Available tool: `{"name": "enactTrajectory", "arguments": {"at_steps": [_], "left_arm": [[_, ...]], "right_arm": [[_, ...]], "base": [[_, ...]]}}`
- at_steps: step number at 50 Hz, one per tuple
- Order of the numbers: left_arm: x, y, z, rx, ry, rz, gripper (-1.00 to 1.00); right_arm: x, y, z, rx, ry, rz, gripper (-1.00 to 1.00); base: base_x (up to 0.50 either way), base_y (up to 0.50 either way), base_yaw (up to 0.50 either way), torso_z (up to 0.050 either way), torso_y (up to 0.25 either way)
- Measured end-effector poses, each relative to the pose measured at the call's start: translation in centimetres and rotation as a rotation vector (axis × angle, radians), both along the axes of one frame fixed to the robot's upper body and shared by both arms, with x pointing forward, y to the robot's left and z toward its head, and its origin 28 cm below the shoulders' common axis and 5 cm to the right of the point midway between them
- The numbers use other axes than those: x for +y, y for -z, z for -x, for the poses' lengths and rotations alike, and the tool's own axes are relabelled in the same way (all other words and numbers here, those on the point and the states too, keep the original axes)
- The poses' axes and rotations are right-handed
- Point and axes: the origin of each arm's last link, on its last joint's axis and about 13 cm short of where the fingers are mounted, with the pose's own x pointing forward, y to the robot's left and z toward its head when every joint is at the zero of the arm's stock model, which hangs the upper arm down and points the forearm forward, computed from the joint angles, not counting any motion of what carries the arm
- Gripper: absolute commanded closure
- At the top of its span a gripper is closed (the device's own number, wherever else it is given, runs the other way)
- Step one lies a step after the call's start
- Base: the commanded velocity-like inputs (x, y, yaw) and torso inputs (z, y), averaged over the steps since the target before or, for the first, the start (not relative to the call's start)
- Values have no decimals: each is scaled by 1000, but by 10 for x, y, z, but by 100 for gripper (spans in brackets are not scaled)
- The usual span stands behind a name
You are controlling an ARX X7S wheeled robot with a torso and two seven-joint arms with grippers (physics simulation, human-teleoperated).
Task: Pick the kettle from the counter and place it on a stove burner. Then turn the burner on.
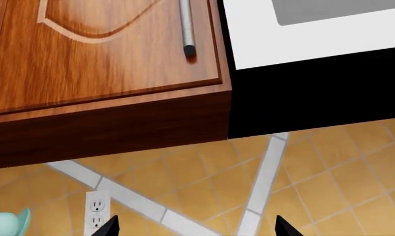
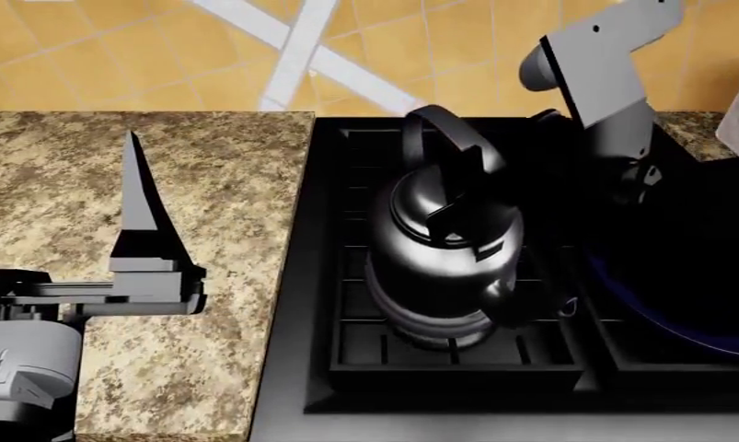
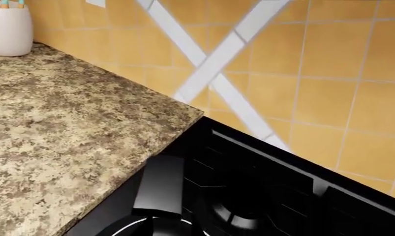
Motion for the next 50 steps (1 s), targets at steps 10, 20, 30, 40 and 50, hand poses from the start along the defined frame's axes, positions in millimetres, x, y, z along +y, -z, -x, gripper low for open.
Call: {"name": "enactTrajectory", "arguments": {"at_steps": [10,20,30,40,50], "left_arm": [[0,0,0,0,0,-1,-100],[0,0,1,-1,0,-2,-100],[0,0,1,-1,-1,-3,-100],[0,0,0,0,0,-3,-100],[0,0,0,1,0,-2,-100]], "right_arm": [[-2,6,-1,17,8,-2,100],[-3,14,-3,36,16,-5,100],[-4,21,-5,53,20,-7,100],[-4,27,-8,70,21,-8,100],[-4,30,-11,72,18,-21,100]], "base": [[0,0,0,1,1],[0,0,0,0,1],[0,0,0,0,0],[0,0,0,0,1],[0,0,0,1,0]]}}
